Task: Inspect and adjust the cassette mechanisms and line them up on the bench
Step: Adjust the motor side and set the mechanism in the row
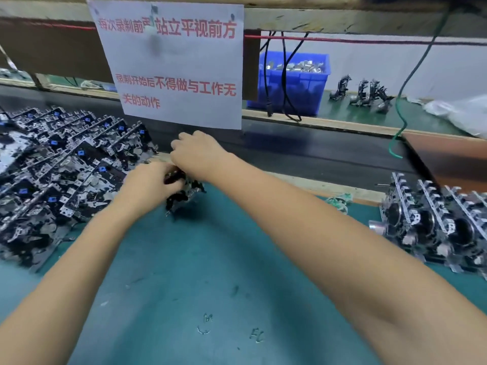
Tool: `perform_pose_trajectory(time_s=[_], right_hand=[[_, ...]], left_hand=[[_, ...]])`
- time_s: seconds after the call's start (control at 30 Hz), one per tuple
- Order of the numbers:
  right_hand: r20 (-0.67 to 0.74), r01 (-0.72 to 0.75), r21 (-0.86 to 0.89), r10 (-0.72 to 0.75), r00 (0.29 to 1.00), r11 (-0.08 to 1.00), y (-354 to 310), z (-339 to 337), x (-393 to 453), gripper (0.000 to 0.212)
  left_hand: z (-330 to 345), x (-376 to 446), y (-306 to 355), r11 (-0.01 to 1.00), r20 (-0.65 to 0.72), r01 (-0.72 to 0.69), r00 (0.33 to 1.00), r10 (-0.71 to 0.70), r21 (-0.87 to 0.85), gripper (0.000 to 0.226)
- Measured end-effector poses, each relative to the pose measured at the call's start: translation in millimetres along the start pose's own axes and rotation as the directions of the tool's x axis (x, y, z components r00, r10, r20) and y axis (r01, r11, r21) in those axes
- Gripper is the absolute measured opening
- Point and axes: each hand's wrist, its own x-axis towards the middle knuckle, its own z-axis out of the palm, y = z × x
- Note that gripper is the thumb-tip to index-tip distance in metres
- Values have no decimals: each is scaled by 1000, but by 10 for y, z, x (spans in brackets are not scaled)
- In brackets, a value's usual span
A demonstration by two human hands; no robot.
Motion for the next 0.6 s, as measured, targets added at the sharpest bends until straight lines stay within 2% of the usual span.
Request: perform_pose_trajectory(time_s=[0.1, 0.2, 0.3, 0.43, 0.53, 0.6], right_hand=[[65, -69, 133, 60, 996, 989, -47, -241, -466, 25], [149, -114, 259, 76, 986, 959, -155, -456, -1071, 24], [229, -181, 401, 93, 969, 898, -272, -690, -1702, 35], [264, -294, 511, 178, 948, 807, -363, -908, -2505, 30], [203, -355, 494, 292, 935, 794, -412, -964, -3006, 29], [162, -385, 377, 350, 923, 842, -423, -933, -3271, 33]], left_hand=[[-220, -283, 37, 972, 148, -221, 962, 231, -82, 12], [-390, -656, 229, 905, 286, -260, 887, 362, -337, 14], [-428, -986, 498, 845, 317, -331, 819, 478, -419, 33], [-361, -1330, 969, 719, 247, -566, 689, 681, -402, 40], [-297, -1486, 1352, 571, 38, -788, 579, 814, -230, 32], [-153, -1557, 1593, 487, -72, -863, 499, 864, -136, 34]])
